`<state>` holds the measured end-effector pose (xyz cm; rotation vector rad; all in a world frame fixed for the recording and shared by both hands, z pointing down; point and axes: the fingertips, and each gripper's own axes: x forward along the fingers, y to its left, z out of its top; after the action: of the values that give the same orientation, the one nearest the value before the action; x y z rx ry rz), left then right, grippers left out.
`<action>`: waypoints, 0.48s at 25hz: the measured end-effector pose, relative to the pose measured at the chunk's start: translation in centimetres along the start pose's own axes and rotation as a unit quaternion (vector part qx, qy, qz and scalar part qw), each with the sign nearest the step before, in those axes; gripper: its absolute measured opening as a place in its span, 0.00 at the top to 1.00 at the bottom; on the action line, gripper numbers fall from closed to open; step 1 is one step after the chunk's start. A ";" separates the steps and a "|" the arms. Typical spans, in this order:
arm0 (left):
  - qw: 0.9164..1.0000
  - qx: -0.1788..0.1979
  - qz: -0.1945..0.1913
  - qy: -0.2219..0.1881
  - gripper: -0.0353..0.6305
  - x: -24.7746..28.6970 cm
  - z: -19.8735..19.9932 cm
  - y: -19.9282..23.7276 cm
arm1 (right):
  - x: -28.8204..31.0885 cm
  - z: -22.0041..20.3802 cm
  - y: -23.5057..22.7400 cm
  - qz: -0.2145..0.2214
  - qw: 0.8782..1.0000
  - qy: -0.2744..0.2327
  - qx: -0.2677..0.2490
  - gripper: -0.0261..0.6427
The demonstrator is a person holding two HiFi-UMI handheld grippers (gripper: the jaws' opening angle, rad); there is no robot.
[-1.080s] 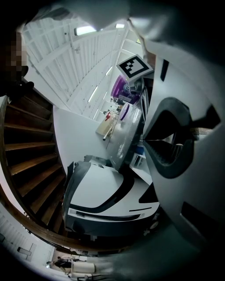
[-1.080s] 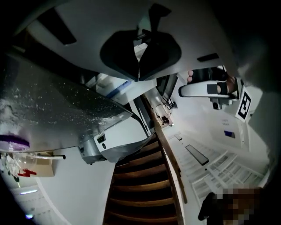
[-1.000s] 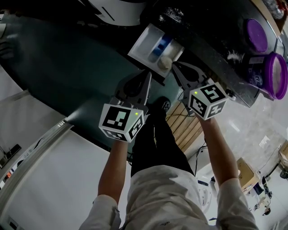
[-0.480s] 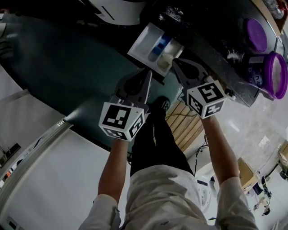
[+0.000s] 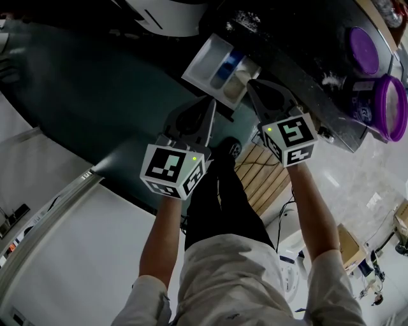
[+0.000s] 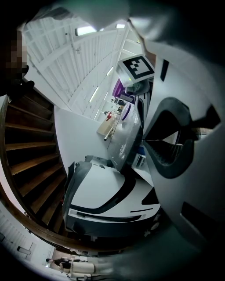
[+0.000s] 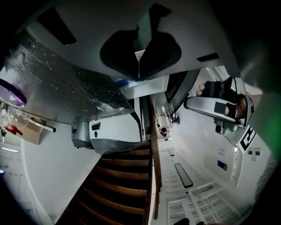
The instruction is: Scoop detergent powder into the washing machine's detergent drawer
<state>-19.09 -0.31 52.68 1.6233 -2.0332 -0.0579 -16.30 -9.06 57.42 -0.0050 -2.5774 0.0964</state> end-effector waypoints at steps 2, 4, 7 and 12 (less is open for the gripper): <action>1.000 0.000 0.000 0.000 0.92 0.0 0.0 0.1 | 0.1 0.1 -0.1 -0.005 1.000 0.002 -0.011 0.95; 1.000 0.000 0.001 0.000 0.92 0.0 0.1 0.2 | 0.2 0.1 -0.1 -0.010 1.000 0.004 -0.024 0.95; 1.000 0.000 0.001 -0.001 0.92 0.0 0.2 0.2 | 0.4 0.4 0.1 -0.016 0.999 0.009 -0.048 0.95; 1.000 -0.001 0.002 -0.002 0.92 0.0 0.3 0.3 | 0.4 0.6 0.3 -0.034 0.995 0.017 -0.096 0.95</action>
<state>-19.49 -0.26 52.54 1.6200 -2.0389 -0.0617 -16.99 -8.82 57.11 0.0105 -2.5402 -0.1746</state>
